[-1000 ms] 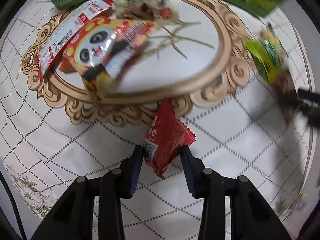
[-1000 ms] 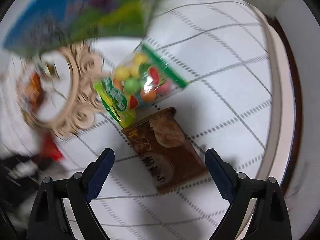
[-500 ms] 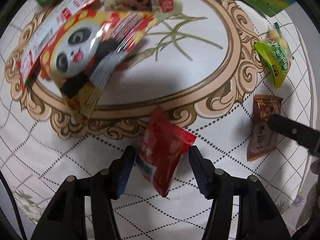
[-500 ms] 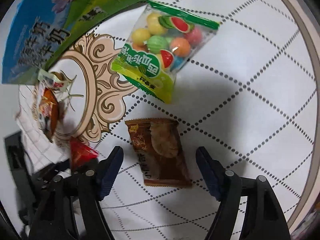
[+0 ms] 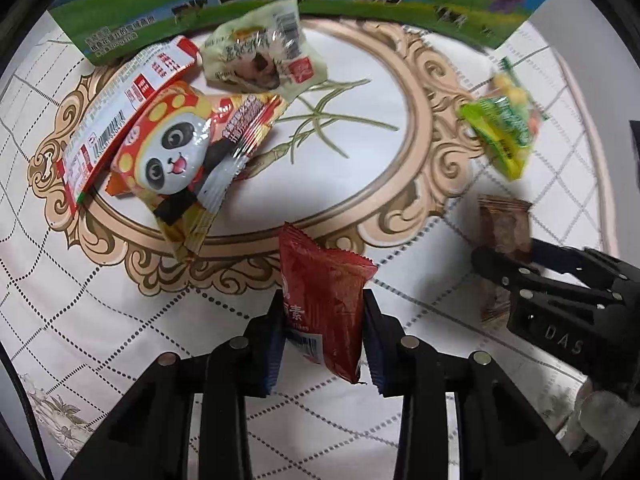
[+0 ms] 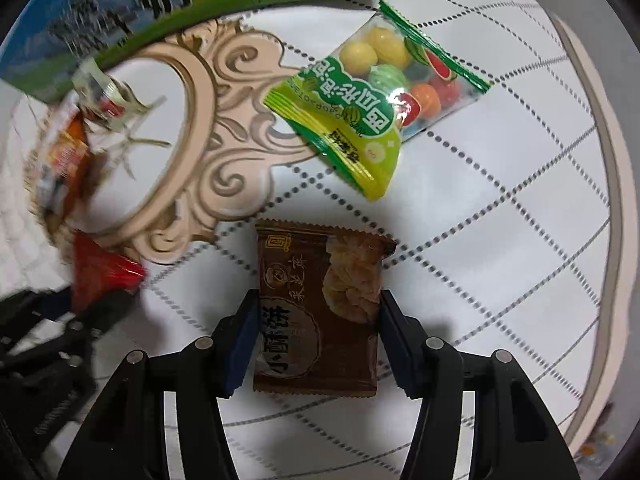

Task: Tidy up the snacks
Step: 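Carry both packets into the box and open both tools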

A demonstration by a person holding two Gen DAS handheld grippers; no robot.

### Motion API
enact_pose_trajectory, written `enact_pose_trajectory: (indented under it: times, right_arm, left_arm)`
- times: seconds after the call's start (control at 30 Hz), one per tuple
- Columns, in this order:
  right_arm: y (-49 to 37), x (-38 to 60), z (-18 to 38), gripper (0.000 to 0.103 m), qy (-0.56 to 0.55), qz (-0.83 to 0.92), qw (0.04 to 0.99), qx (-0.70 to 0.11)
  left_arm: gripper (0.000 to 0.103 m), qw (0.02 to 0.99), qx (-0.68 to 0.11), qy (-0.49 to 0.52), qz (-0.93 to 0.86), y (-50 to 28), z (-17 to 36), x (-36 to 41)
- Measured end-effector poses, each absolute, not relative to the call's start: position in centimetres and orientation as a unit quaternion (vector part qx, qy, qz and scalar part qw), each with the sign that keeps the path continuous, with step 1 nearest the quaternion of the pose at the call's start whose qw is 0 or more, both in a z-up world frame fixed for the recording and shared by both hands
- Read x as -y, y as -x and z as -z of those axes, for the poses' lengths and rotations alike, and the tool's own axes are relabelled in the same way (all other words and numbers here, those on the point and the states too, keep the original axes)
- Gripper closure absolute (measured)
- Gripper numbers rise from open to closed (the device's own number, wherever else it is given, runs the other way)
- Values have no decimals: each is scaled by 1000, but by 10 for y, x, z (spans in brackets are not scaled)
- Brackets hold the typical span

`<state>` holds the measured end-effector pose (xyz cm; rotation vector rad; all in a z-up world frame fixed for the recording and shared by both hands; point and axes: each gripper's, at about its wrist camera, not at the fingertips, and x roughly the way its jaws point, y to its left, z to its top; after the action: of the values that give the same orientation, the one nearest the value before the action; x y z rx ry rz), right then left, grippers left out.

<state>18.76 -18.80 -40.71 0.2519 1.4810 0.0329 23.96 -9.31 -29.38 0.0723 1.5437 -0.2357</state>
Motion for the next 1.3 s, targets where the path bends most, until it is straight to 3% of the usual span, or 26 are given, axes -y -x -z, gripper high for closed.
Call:
enact_pose_trajectory:
  times: [0.17,0.37,0.67,0.8,0.97,1.3]
  right_arm:
    - [-188,191,368,43,-156,-45,743,-649]
    - [-220,198,284,43,-192,-82,775,-597]
    - [-322,209,186,43,-158,-74,827,-535]
    - [-367,220,181,43,-139,-56,822,-549]
    - [-408,218,212,43,-122,-44,801,-585]
    - [-426,206,277,43,-105,-42,753,-648]
  left_arm:
    - [71,729,-672,3,130,-243,243,84]
    - [71,757,-635,55,145,-272,182,66]
    - [71,799,-587,68,114,-365,121,56]
    - [71,793,-600,52,91,-406,131,47]
    - [71,772,-633,13,44,-453,163,33]
    - [70,742,-670,-26,2,-471,210,22]
